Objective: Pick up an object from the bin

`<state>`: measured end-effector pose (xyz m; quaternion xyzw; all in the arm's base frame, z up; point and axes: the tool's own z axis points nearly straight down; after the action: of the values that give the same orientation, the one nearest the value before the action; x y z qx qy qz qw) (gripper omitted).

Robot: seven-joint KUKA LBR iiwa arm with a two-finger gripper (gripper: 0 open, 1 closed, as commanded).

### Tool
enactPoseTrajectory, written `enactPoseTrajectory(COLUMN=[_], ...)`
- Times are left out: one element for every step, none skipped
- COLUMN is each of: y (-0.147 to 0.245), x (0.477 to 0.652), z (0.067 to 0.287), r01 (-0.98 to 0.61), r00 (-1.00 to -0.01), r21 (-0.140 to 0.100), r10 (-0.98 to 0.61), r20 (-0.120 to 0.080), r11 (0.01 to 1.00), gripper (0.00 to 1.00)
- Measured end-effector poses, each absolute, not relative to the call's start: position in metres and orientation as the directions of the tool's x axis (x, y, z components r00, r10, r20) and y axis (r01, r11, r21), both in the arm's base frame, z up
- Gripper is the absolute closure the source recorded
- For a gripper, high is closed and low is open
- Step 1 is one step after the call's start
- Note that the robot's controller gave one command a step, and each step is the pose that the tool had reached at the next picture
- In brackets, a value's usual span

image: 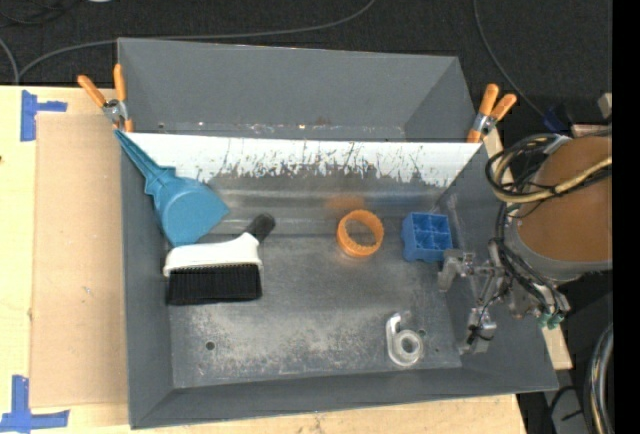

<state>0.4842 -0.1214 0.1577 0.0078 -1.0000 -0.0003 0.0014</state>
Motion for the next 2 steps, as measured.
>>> enactPoseTrajectory(y=[-0.121,-0.100], x=[0.484,0.488], z=[0.158,0.161], r01=[-0.016,-0.156], r00=[-1.000,-0.988], r21=[0.001,0.003], r10=[-0.016,-0.156], r20=[0.003,0.003], r11=[1.000,0.988], gripper=[0.00,0.00])
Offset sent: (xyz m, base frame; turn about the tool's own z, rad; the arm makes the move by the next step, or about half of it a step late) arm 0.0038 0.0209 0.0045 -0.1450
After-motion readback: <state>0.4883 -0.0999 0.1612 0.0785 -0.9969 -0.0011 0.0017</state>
